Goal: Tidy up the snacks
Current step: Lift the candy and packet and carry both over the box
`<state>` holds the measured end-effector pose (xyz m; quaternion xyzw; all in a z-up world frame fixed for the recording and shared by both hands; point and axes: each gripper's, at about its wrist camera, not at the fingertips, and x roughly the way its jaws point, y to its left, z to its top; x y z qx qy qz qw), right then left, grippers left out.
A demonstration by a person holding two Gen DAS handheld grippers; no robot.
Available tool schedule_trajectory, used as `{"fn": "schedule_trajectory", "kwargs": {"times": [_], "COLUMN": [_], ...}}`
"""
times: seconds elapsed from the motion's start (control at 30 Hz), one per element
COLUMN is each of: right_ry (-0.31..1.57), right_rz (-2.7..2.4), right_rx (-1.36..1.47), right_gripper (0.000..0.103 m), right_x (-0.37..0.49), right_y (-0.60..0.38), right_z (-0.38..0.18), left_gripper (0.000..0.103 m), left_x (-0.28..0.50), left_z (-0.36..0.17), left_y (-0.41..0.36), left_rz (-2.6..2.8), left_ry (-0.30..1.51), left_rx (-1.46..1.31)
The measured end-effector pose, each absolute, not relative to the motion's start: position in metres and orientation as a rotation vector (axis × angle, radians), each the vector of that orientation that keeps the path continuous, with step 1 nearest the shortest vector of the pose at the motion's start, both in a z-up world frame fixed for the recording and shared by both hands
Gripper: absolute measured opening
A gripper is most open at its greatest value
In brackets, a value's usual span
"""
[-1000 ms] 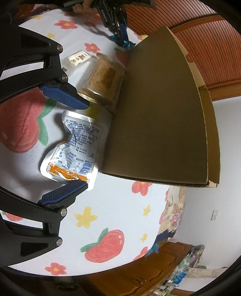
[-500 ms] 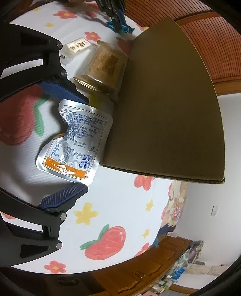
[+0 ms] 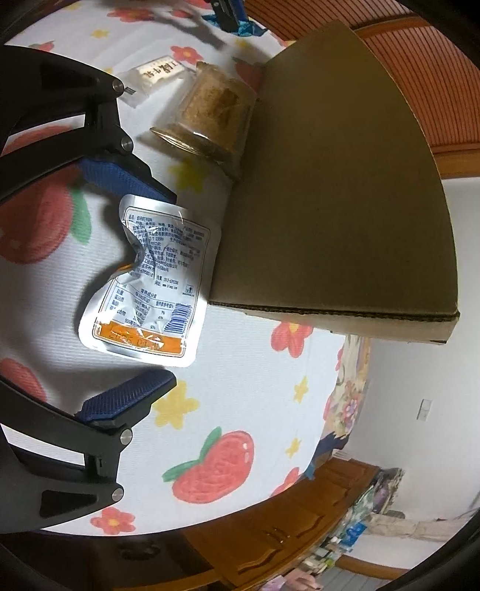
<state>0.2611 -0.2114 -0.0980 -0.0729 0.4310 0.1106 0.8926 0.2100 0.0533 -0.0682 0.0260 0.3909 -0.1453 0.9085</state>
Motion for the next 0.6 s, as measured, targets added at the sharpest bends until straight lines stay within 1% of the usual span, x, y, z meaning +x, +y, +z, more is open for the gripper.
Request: {"fn": "schedule_trajectory", "kwargs": {"times": [0.1, 0.6], "right_ry": [0.893, 0.889], "right_rz": [0.243, 0.300], "right_rx": [-0.157, -0.180], "right_gripper": [0.086, 0.083], "right_x": [0.258, 0.220], "right_y": [-0.211, -0.206], "right_z": [-0.098, -0.094], "left_gripper": [0.021, 0.021], "left_x": [0.206, 0.195], "left_z": [-0.064, -0.053], "left_y": [0.049, 0.034], "left_rz": [-0.313, -0.341], "left_ry": [0.797, 0.775], "left_rx": [0.055, 0.065]}}
